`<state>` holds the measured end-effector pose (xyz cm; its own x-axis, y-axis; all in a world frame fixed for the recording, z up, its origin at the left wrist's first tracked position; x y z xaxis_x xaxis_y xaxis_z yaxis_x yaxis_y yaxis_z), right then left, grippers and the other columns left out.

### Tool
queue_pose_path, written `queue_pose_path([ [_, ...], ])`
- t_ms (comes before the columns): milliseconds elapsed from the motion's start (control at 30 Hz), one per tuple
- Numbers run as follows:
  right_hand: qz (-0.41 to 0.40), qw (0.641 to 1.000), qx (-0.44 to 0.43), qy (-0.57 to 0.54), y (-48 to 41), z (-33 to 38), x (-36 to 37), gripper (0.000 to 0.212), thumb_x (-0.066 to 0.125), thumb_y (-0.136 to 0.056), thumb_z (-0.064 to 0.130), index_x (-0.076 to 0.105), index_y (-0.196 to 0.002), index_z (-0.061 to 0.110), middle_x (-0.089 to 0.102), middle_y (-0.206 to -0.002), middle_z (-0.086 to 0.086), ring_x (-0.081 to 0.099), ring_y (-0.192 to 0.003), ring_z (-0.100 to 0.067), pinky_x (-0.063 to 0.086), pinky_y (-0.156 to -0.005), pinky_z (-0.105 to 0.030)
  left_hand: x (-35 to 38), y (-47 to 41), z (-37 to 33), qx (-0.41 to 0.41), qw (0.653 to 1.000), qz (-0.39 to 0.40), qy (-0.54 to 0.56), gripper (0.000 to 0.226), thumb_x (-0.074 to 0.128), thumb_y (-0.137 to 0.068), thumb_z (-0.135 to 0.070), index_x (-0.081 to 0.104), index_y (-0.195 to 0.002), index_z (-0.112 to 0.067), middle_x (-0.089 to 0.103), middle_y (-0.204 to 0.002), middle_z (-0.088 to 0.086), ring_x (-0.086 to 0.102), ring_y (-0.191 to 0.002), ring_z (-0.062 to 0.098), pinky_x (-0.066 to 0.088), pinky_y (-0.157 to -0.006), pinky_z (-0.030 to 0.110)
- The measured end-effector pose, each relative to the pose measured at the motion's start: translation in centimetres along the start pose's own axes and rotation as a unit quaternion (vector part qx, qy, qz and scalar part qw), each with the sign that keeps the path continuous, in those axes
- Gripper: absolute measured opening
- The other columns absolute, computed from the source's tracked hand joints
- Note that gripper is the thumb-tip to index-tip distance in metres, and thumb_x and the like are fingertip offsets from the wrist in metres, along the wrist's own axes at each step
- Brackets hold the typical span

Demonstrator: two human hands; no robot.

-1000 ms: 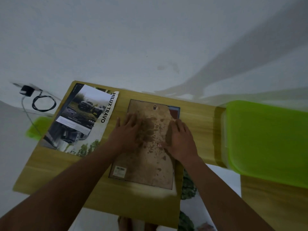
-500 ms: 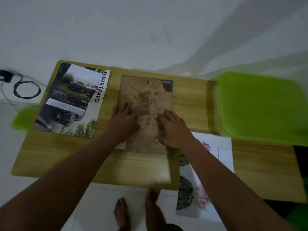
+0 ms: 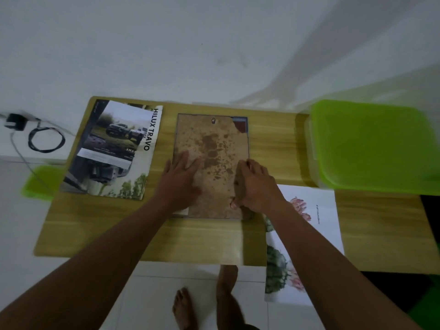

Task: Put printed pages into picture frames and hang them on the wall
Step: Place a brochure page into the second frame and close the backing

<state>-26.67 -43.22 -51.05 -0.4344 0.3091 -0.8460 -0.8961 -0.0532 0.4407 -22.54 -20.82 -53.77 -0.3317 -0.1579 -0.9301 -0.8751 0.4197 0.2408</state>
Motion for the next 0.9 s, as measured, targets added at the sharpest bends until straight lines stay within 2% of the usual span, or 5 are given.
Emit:
queue_pose_path([
  [267, -0.030, 0.972, 0.114, -0.206, -0.3, 0.6, 0.9, 0.085, 0.081, -0.078, 0.026, 0.032, -0.146, 0.008, 0.040, -0.129, -0.011, 0.050, -0.118, -0.032, 0.048, -0.100, -0.042, -0.8, 0.5, 0.3, -0.259, 0.948, -0.027, 0.184, 0.106, 0.081, -0.063, -0.050, 0.023, -0.143, -0.013, 0.050, -0.128, 0.022, 0.052, -0.112, 0.043, 0.049, -0.089, 0.051],
  [400, -0.055, 0.936, 0.136, -0.321, 0.0, 0.5, 0.6, 0.082, 0.079, -0.067, 0.017, 0.044, -0.141, 0.016, 0.053, -0.123, -0.009, 0.059, -0.112, -0.030, 0.054, -0.094, -0.043, -2.9, 1.4, 0.2, -0.242, 0.913, -0.044, 0.326, 0.082, 0.075, -0.051, -0.042, 0.052, -0.126, -0.018, 0.065, -0.107, 0.002, 0.063, -0.096, 0.028, 0.055, -0.085, 0.045],
  [600, -0.083, 0.889, 0.121, -0.433, 2.3, 1.4, -2.3, 0.075, 0.078, -0.075, -0.008, 0.047, -0.141, 0.012, 0.056, -0.090, 0.011, 0.060, -0.085, -0.009, 0.053, -0.081, -0.030, -7.1, 3.4, -0.2, -0.111, 0.791, -0.025, 0.602, 0.077, 0.068, -0.076, 0.012, 0.044, -0.128, -0.039, 0.066, -0.115, -0.001, 0.069, -0.101, 0.021, 0.060, -0.073, 0.036],
  [767, -0.134, 0.860, 0.096, -0.484, 4.7, 5.0, -5.2, 0.064, 0.074, -0.087, 0.020, 0.043, -0.143, 0.021, 0.054, -0.126, -0.003, 0.056, -0.117, -0.023, 0.054, -0.090, -0.040, -12.4, 5.6, -2.3, -0.011, 0.891, -0.121, 0.438, 0.092, 0.071, -0.073, -0.006, 0.030, -0.144, -0.047, 0.062, -0.121, -0.004, 0.067, -0.100, 0.020, 0.059, -0.080, 0.038],
  [900, -0.164, 0.782, 0.036, -0.601, 7.1, 9.9, -10.5, 0.043, 0.064, -0.089, 0.054, 0.060, -0.118, 0.022, 0.068, -0.112, -0.001, 0.067, -0.102, -0.017, 0.059, -0.083, -0.038, -15.6, 9.4, -6.9, 0.064, 0.959, -0.173, 0.215, 0.096, 0.057, -0.074, -0.010, 0.009, -0.153, -0.035, 0.069, -0.099, 0.005, 0.064, -0.076, 0.020, 0.052, -0.062, 0.029],
])
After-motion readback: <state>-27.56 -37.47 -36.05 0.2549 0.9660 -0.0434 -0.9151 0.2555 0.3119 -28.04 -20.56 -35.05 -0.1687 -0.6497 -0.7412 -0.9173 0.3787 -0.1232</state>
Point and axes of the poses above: each hand's wrist, its own y-axis away from the middle knuckle, its own x-axis out of the palm, z = x × y, the point moved 1 cm from there along -y, towards the middle knuckle
